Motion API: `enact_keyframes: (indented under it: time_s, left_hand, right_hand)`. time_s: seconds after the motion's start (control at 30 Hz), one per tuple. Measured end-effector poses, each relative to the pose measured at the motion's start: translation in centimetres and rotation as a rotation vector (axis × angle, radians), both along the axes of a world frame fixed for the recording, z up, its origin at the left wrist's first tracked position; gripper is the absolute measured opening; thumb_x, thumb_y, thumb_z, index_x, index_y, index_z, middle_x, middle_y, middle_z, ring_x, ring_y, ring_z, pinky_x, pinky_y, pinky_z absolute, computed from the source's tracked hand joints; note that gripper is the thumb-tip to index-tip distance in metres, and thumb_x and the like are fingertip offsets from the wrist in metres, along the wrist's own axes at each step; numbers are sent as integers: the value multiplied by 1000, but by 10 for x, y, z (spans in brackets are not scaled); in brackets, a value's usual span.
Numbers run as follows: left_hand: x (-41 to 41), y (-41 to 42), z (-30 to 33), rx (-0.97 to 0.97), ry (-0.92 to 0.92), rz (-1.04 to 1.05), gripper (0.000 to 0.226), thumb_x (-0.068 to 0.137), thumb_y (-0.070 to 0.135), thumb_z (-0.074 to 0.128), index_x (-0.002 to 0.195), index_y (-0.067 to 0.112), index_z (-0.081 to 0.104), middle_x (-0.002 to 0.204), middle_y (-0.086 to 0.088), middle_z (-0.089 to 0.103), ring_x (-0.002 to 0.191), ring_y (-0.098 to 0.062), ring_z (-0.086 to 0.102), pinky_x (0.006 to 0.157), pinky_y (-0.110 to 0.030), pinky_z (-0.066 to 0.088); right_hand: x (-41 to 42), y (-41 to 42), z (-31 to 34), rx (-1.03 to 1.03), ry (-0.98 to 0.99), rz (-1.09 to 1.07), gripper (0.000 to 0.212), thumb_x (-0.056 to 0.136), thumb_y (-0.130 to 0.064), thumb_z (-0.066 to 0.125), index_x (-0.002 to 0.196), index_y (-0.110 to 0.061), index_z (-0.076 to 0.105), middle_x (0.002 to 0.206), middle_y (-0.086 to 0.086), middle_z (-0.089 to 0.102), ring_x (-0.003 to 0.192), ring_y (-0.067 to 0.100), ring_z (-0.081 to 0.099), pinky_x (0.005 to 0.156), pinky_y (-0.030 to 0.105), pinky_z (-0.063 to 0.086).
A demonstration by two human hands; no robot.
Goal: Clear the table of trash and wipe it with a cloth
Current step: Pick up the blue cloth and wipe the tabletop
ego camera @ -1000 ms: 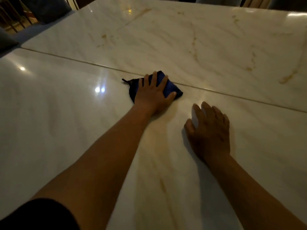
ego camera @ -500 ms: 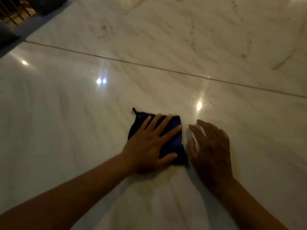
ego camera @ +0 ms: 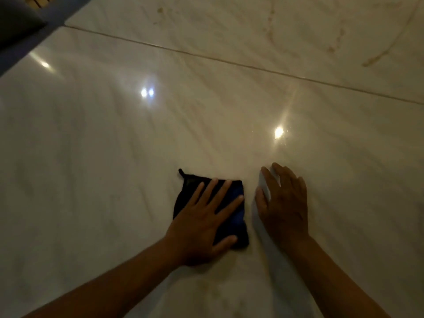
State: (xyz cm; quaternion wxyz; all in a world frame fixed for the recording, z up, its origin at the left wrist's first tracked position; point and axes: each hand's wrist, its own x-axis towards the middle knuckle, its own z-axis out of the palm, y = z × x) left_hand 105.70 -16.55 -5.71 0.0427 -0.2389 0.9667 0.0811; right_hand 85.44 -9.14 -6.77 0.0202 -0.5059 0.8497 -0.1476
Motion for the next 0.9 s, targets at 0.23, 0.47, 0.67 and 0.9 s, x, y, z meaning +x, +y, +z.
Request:
enact_keyframes:
  time_s: [0.23, 0.47, 0.67, 0.9]
  left_hand:
    - [-26, -76, -8, -71, -60, 163, 79, 91, 75, 20, 159, 35, 8, 167, -8, 2, 152, -36, 4, 121, -56, 9]
    - [24, 12, -8, -44, 14, 164, 78, 95, 70, 23, 160, 31, 3, 167, -9, -5, 153, -34, -7, 122, -56, 3]
    - [132, 117, 1, 23, -36, 10, 81, 95, 70, 33, 159, 32, 3, 167, -6, -5, 153, -31, -9, 123, -54, 3]
    - [131, 15, -12, -47, -68, 407, 82, 90, 75, 15, 159, 33, 4, 167, -9, -4, 153, -35, -3, 122, -55, 3]
  right_hand:
    - [10, 13, -2, 24, -43, 25, 55, 94, -37, 39, 145, -18, 44, 152, 10, 39, 141, 30, 31, 119, 51, 18]
    - [50, 39, 17, -94, -138, 51, 45, 98, -35, 45, 140, -20, 51, 148, 4, 44, 142, 24, 33, 115, 53, 27]
    - [134, 76, 16, -126, -147, 153, 39, 96, -26, 45, 131, -16, 60, 140, 6, 54, 135, 27, 43, 111, 50, 35]
    - [158, 76, 5, -16, -62, 174, 44, 97, -27, 35, 132, -15, 59, 139, 9, 55, 134, 29, 45, 112, 50, 33]
